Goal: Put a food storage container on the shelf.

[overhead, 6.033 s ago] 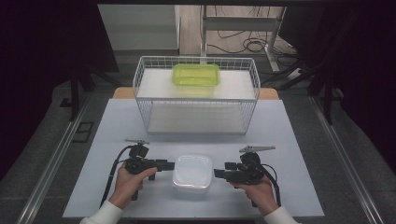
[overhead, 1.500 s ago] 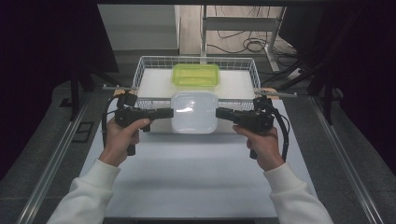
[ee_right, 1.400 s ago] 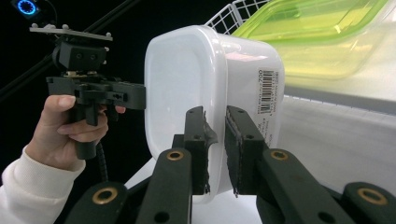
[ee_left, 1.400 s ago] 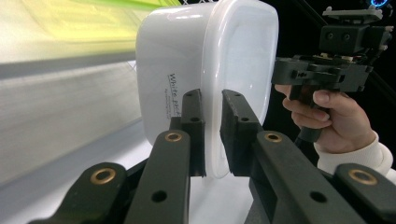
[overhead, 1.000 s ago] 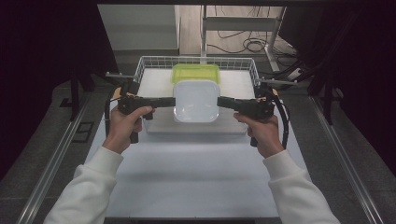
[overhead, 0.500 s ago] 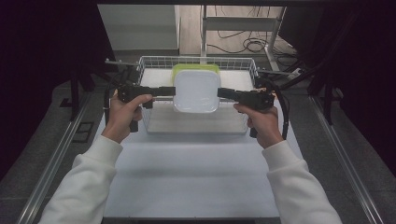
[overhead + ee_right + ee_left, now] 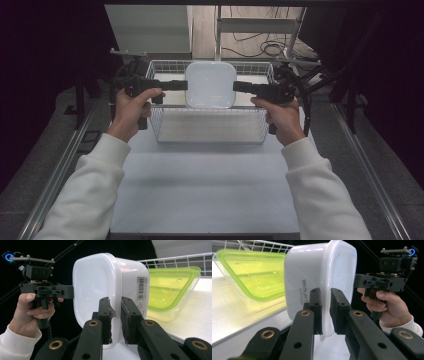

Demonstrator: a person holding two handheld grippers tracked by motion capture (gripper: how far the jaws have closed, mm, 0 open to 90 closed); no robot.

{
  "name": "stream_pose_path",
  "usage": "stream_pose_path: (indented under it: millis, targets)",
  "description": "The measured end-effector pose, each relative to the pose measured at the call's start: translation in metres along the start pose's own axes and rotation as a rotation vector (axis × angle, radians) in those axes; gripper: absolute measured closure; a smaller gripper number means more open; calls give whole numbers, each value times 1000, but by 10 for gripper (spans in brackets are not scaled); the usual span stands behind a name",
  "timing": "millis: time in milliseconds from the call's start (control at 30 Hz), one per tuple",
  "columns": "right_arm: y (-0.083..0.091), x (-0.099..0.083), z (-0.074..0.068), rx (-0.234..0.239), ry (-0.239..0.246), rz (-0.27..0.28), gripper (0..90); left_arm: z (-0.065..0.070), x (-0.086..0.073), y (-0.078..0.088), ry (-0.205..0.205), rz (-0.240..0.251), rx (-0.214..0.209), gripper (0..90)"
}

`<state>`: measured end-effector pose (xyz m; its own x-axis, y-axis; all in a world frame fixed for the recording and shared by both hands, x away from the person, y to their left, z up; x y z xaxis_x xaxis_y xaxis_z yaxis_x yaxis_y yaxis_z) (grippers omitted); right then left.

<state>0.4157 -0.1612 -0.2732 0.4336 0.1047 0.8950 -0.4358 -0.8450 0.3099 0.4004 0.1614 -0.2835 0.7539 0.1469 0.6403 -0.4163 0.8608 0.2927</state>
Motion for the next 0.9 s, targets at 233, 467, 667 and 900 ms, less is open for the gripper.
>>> stream_pose_path:
  millis: [233, 467, 667, 900]
  targets:
    - [-2, 11, 5, 4, -12, 7, 785, 3, 11, 0, 5, 0, 2, 806]
    - [-7, 19, 13, 4, -24, 10, 785, 1, 23, -4, 9, 7, 17, 806]
    - [-12, 27, 22, -1, -41, 11, 785, -5, 36, -10, 11, 10, 26, 805]
    - [-21, 32, 34, -5, -65, -2, 786, -20, 45, -17, 52, 2, 29, 802]
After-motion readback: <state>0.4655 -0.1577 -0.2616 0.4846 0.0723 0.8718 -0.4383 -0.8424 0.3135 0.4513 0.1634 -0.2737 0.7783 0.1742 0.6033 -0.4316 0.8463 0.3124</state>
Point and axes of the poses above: each handheld gripper's, and its own axes: y roughly backward along the jaws, x roughly out of its top, z roughly to its right, the point moved 2 cm from there along -y, roughly forward along the jaws, and after that the axes turned 11 degrees about y, right-handed, at the moved point
